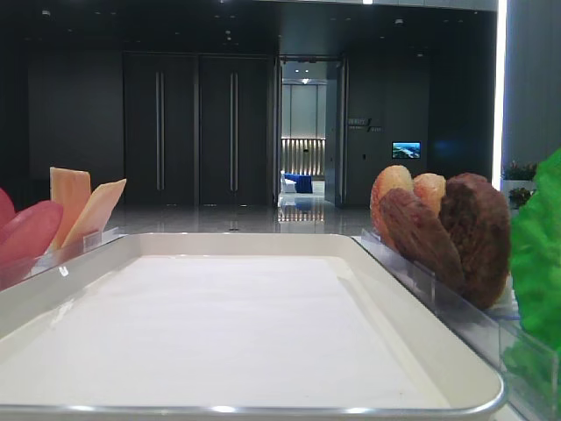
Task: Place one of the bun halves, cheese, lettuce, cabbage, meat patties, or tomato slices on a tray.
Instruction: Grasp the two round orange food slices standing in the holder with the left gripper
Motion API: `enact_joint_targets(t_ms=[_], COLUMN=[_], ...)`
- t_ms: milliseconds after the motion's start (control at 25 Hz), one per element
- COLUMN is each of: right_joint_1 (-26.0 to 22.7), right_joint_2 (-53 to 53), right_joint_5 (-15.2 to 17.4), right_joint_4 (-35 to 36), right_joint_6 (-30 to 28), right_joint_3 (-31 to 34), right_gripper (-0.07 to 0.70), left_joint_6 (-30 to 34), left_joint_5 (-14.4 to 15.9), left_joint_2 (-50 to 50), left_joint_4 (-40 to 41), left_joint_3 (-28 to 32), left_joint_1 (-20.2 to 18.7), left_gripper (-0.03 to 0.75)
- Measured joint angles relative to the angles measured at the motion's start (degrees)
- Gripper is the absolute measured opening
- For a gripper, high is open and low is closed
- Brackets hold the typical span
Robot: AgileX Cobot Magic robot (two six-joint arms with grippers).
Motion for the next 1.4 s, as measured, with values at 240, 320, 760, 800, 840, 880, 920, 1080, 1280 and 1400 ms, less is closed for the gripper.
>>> enact_joint_targets(t_ms=[240,320,760,800,840,880,920,1080,1280,1400], right_joint_1=[0.0,0.0,0.0,0.0,0.0,0.0,0.0,0.0,0.0,0.0], right_joint_2=[0.0,0.0,0.0,0.0,0.0,0.0,0.0,0.0,0.0,0.0], right_joint_5=[0.0,0.0,0.0,0.0,0.0,0.0,0.0,0.0,0.0,0.0], right_joint_4=[0.0,0.0,0.0,0.0,0.0,0.0,0.0,0.0,0.0,0.0], right_joint_6=[0.0,0.0,0.0,0.0,0.0,0.0,0.0,0.0,0.0,0.0], right_joint_3=[0.0,0.0,0.0,0.0,0.0,0.0,0.0,0.0,0.0,0.0], right_gripper=[0.472,0.472,0.472,0.472,0.472,0.472,0.472,0.472,0.472,0.472], left_joint_6=[0.0,0.0,0.0,0.0,0.0,0.0,0.0,0.0,0.0,0.0], left_joint_5=[0.0,0.0,0.0,0.0,0.0,0.0,0.0,0.0,0.0,0.0], left_joint_2=[0.0,0.0,0.0,0.0,0.0,0.0,0.0,0.0,0.0,0.0], left_joint_4=[0.0,0.0,0.0,0.0,0.0,0.0,0.0,0.0,0.0,0.0], left_joint_3=[0.0,0.0,0.0,0.0,0.0,0.0,0.0,0.0,0.0,0.0], left_joint_1=[0.0,0.0,0.0,0.0,0.0,0.0,0.0,0.0,0.0,0.0], left_gripper=[0.692,0.692,0.673,0.668,0.663,0.656,0.65,0.629,0.591,0.558])
